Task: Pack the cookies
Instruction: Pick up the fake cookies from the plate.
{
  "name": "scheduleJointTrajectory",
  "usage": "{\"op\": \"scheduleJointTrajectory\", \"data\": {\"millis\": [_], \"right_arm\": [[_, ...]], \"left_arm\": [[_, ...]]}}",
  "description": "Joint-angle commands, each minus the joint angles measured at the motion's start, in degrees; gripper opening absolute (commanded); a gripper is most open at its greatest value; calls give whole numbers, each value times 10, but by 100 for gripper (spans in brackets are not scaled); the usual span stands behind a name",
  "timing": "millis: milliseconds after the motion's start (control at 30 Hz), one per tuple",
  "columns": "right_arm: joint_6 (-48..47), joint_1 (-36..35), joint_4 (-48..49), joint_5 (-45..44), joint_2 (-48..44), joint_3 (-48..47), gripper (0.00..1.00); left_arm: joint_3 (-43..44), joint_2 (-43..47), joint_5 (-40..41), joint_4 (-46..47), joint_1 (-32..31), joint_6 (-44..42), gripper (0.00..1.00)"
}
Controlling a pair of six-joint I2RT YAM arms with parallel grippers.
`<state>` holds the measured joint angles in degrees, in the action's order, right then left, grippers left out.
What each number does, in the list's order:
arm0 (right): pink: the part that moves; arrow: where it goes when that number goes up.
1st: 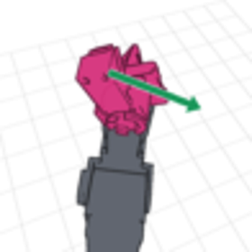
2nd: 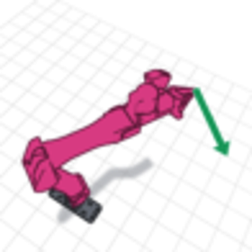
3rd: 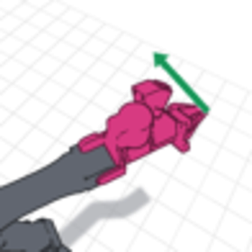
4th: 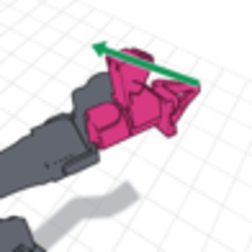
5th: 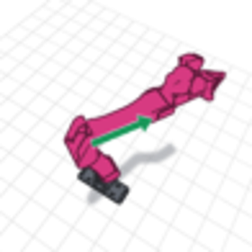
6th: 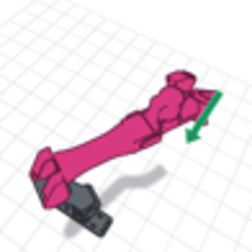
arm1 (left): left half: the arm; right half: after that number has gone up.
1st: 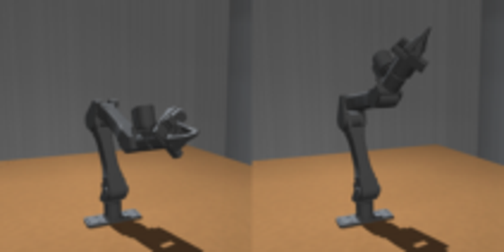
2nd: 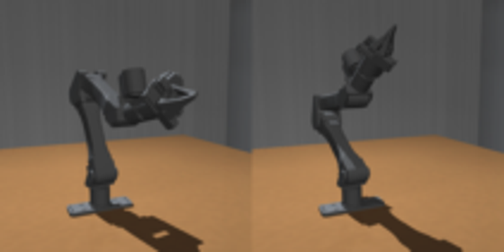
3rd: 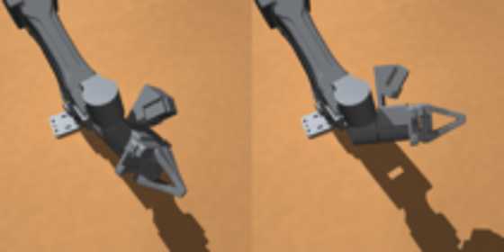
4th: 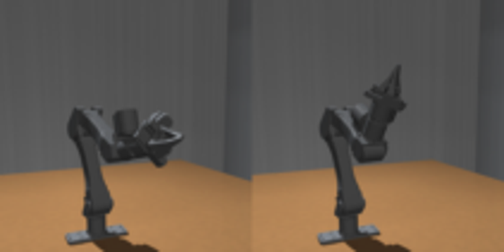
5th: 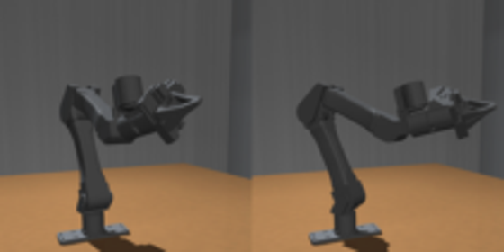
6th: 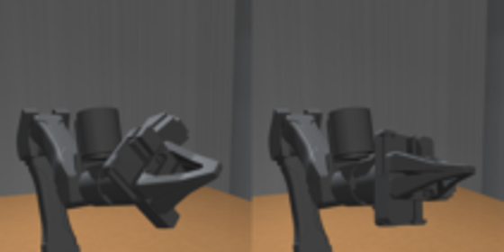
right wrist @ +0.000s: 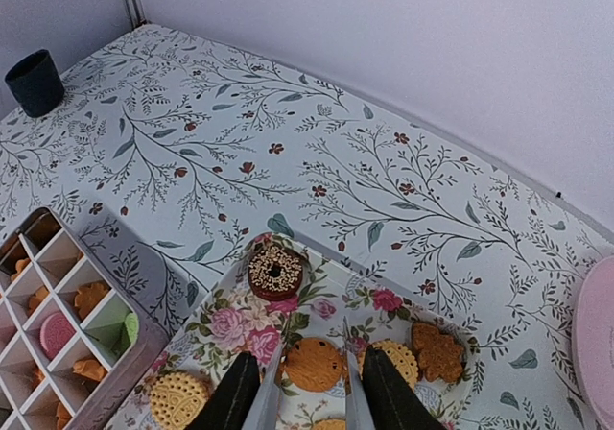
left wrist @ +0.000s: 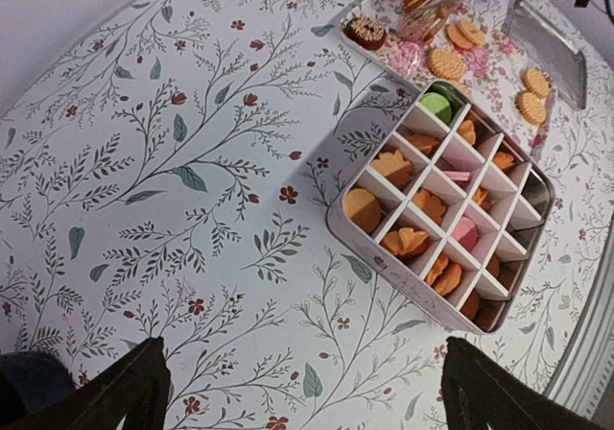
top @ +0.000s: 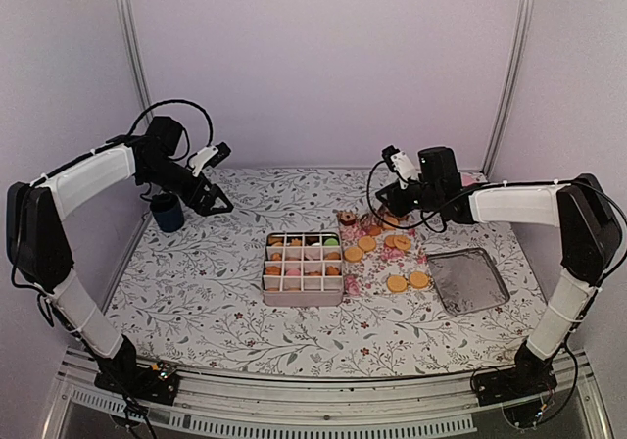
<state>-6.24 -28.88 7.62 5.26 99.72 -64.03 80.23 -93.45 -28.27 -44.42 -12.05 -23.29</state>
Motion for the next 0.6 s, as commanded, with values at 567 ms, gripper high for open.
{"op": "scheduleJointTrajectory", "data": {"millis": [567], "right_arm": [[-42, -47, -35, -45, -85, -41, 23]], "left_arm": [[9, -9, -15, 1, 4, 3, 99]]}}
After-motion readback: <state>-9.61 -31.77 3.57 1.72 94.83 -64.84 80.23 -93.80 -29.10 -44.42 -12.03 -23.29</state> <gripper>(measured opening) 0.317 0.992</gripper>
